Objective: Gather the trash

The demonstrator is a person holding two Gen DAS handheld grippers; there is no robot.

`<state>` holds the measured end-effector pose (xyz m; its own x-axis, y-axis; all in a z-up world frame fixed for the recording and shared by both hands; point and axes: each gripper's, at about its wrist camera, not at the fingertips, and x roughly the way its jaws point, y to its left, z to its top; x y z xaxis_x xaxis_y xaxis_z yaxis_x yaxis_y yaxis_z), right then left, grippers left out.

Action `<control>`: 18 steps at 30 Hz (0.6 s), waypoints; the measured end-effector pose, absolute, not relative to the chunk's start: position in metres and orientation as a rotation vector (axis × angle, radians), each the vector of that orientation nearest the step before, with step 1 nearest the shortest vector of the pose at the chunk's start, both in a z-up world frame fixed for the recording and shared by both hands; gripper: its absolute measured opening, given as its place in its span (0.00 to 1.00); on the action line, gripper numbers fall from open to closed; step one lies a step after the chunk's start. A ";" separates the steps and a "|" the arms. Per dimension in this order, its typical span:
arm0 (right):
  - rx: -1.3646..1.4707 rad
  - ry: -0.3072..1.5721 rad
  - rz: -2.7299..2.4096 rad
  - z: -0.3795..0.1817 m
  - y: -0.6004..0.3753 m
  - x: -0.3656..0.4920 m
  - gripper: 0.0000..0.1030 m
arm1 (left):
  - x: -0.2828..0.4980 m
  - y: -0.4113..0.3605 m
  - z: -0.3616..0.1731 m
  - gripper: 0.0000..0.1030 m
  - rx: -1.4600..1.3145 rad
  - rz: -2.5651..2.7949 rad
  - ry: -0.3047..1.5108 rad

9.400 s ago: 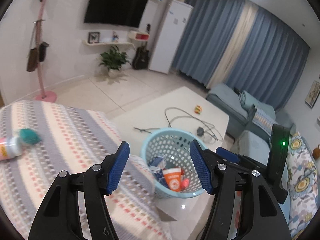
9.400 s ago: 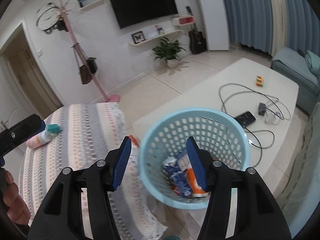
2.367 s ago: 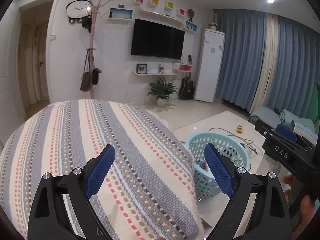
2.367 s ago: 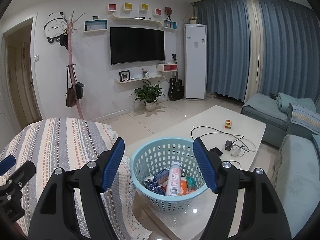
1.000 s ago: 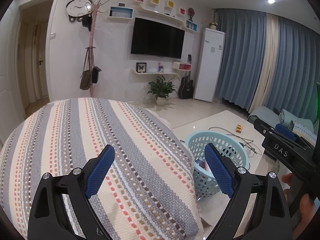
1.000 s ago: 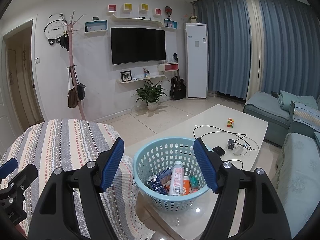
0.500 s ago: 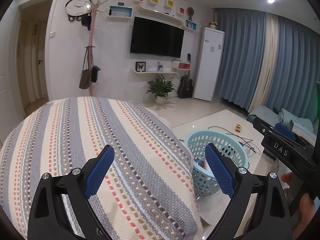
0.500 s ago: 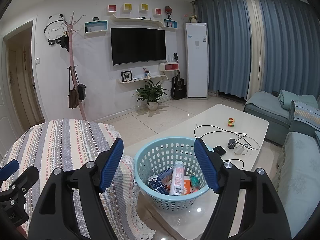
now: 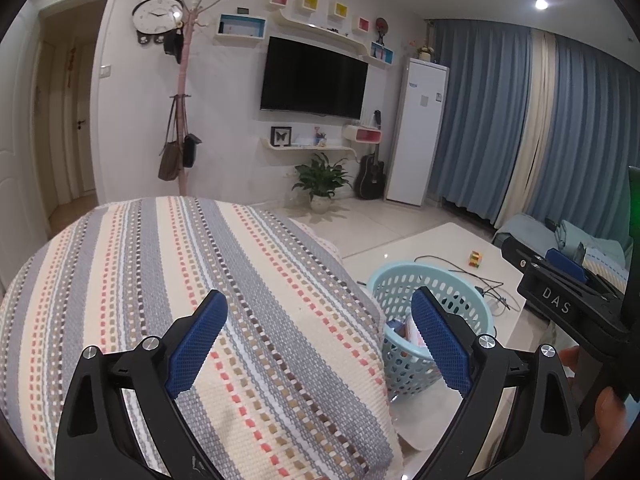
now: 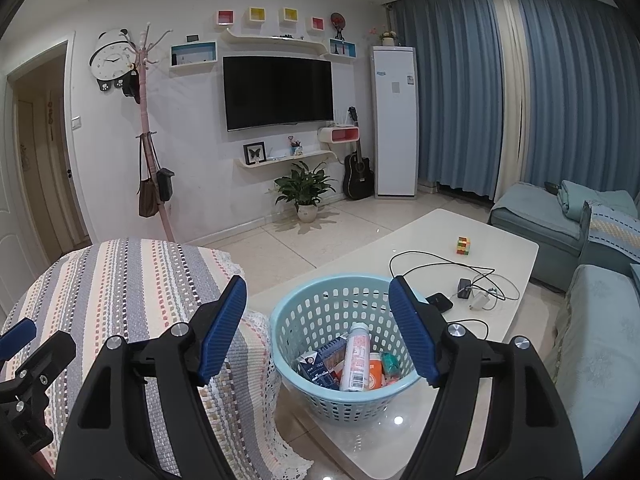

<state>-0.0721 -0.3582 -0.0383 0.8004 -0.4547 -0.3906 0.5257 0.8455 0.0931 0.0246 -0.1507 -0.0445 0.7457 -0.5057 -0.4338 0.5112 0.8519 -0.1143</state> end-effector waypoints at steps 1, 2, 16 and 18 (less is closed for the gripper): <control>0.200 0.366 -0.528 -0.038 -0.358 -0.072 0.68 | 0.025 -0.151 -0.045 0.88 0.011 -0.560 0.471; 0.198 0.365 -0.528 -0.038 -0.357 -0.072 0.68 | 0.024 -0.150 -0.044 0.88 0.011 -0.565 0.471; 0.189 0.367 -0.510 -0.037 -0.355 -0.070 0.68 | 0.023 -0.149 -0.046 0.88 0.015 -0.573 0.469; 0.189 0.369 -0.510 -0.038 -0.355 -0.070 0.68 | 0.023 -0.149 -0.046 0.88 0.015 -0.574 0.470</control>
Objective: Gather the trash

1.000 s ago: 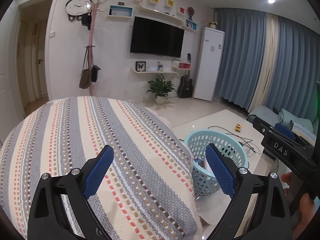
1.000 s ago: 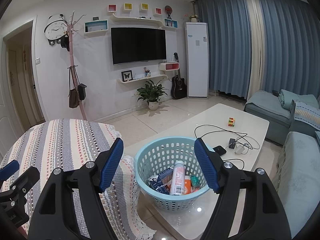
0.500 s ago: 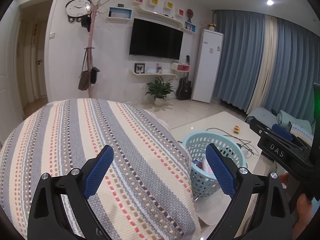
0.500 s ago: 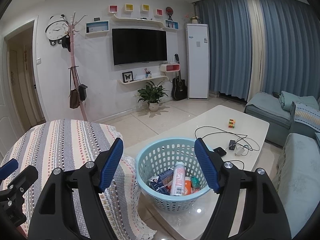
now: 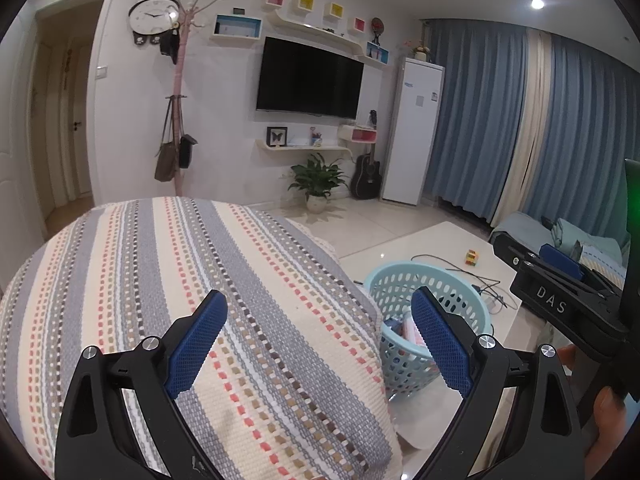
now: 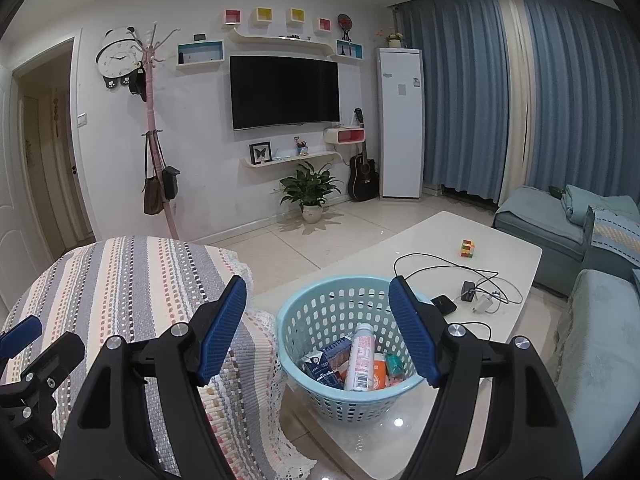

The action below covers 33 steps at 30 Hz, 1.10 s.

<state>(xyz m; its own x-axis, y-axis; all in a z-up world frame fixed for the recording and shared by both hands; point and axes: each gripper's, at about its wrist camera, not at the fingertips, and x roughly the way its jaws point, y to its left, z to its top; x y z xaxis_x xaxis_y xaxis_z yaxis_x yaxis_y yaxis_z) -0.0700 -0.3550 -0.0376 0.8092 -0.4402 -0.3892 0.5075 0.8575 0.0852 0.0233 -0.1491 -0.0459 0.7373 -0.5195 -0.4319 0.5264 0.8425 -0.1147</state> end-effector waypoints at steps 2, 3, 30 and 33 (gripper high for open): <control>0.190 0.369 -0.510 -0.038 -0.355 -0.070 0.68 | 0.023 -0.149 -0.046 0.88 0.017 -0.578 0.470; 0.191 0.368 -0.509 -0.038 -0.355 -0.070 0.68 | 0.023 -0.149 -0.046 0.88 0.018 -0.580 0.469; 0.173 0.374 -0.478 -0.037 -0.347 -0.065 0.68 | 0.021 -0.146 -0.043 0.88 0.017 -0.596 0.463; 0.177 0.375 -0.469 -0.037 -0.346 -0.064 0.68 | 0.021 -0.146 -0.041 0.88 0.021 -0.594 0.457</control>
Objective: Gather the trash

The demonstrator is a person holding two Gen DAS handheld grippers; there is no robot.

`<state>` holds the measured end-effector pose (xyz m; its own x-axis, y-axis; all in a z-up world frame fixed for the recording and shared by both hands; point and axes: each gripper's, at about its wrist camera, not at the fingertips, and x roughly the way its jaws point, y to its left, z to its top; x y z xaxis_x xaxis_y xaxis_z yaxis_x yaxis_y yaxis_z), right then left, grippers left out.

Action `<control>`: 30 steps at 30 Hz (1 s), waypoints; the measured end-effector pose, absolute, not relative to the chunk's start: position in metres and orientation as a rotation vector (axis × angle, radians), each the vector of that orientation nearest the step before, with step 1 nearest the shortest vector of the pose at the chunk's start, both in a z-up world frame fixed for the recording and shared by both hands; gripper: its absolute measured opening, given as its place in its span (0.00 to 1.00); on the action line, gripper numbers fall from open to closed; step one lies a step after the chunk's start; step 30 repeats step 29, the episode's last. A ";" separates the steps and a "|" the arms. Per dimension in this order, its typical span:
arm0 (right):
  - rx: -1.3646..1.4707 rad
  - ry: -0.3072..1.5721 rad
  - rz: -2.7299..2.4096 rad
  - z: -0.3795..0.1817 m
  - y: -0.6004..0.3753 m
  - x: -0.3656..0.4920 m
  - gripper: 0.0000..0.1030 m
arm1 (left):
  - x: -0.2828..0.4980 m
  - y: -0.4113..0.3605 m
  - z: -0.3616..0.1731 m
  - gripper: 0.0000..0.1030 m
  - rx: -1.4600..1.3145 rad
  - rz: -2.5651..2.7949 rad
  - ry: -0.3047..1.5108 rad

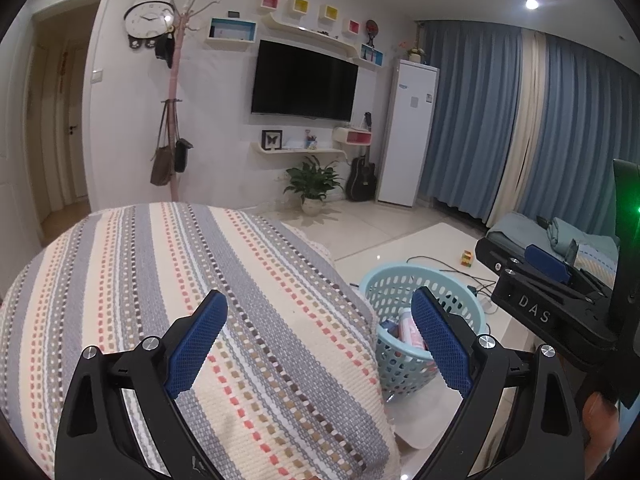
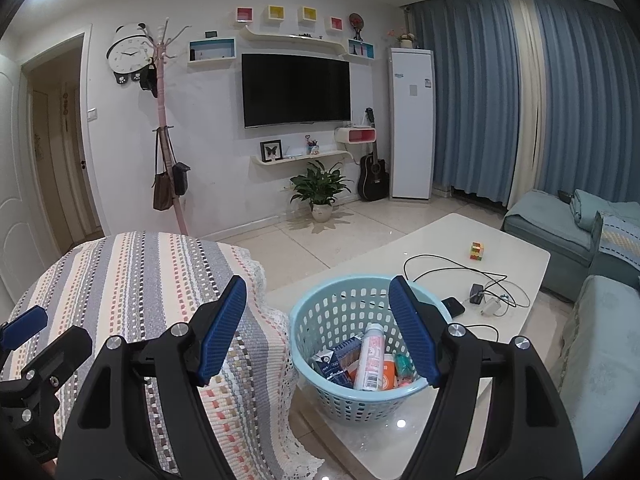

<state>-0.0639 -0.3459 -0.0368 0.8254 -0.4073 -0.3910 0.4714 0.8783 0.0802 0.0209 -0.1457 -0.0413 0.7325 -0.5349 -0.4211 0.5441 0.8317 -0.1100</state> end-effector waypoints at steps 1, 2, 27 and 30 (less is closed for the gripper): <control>0.179 0.377 -0.468 -0.037 -0.346 -0.063 0.68 | 0.021 -0.145 -0.041 0.88 0.020 -0.593 0.455; 0.181 0.380 -0.466 -0.038 -0.347 -0.063 0.68 | 0.021 -0.145 -0.041 0.88 0.019 -0.591 0.454; 0.169 0.393 -0.463 -0.039 -0.337 -0.057 0.68 | 0.035 -0.132 -0.040 0.90 -0.004 -0.509 0.491; 0.168 0.390 -0.471 -0.038 -0.337 -0.056 0.68 | 0.035 -0.130 -0.038 0.90 0.011 -0.491 0.479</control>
